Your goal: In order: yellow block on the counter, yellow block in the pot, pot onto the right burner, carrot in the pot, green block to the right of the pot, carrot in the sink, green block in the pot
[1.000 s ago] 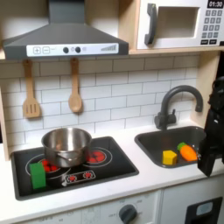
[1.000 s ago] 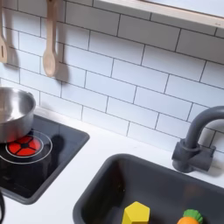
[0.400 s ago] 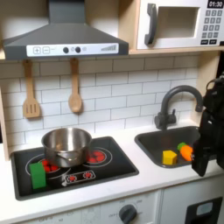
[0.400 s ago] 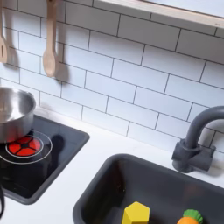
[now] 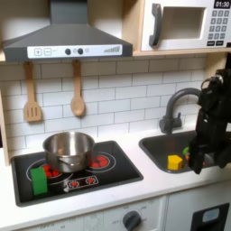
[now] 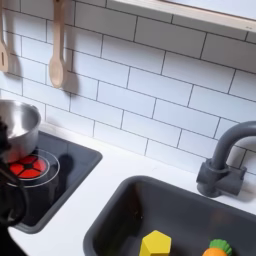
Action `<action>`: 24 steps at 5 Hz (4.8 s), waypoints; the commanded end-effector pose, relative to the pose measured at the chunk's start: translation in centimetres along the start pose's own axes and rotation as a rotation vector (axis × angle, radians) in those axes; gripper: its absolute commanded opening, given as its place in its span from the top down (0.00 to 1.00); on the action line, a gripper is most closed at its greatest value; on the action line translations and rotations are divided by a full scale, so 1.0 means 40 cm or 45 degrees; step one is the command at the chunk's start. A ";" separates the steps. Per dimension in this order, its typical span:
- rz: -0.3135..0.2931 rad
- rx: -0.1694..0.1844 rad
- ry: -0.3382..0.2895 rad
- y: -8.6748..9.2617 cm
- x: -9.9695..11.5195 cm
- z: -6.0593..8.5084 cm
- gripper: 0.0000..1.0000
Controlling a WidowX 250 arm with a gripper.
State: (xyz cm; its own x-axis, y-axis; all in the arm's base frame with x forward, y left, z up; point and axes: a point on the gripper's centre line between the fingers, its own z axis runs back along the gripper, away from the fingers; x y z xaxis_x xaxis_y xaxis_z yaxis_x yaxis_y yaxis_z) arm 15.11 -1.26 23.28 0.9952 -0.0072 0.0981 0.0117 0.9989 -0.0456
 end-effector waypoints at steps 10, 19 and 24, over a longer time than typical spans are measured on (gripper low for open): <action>-0.292 -0.039 -0.063 -0.166 0.307 -0.042 0.00; -0.264 -0.027 0.057 -0.176 0.430 -0.204 0.00; -0.249 -0.014 0.117 -0.209 0.457 -0.299 0.00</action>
State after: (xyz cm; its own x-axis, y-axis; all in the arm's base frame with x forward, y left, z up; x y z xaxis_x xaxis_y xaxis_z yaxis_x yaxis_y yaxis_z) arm 34.37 -10.40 13.92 0.9770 -0.2117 0.0266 0.2127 0.9761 -0.0452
